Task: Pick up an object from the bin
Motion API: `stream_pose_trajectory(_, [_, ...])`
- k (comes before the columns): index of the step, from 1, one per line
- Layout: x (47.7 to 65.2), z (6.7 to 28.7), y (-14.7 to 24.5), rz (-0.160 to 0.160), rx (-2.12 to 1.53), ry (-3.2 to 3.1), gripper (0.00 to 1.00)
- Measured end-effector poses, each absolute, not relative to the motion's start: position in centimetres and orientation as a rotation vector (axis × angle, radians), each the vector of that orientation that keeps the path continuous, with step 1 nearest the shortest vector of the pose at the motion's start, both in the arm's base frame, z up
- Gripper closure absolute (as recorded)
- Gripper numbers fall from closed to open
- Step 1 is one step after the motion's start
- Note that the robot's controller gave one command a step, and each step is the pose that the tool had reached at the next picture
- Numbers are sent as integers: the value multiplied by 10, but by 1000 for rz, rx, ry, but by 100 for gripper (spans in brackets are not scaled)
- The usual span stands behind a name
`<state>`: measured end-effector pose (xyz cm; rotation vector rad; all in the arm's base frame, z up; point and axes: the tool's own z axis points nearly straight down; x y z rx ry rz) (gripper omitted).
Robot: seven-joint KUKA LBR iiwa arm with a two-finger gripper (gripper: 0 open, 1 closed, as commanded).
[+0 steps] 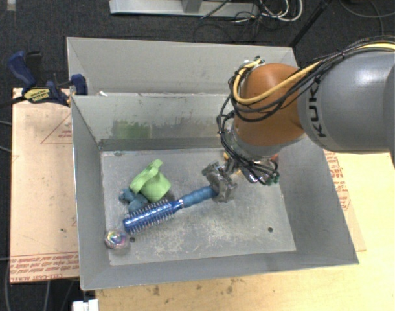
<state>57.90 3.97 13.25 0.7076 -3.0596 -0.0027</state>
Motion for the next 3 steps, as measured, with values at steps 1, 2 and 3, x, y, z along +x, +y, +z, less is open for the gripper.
stream_pose_trajectory(1, [586, 73, 37, -3, 605, -3083, 100])
stream_pose_trajectory(2, [587, 76, 37, -2, 607, -3086, 0])
stream_pose_trajectory(3, [628, 74, 45, -2, 629, -3086, 0])
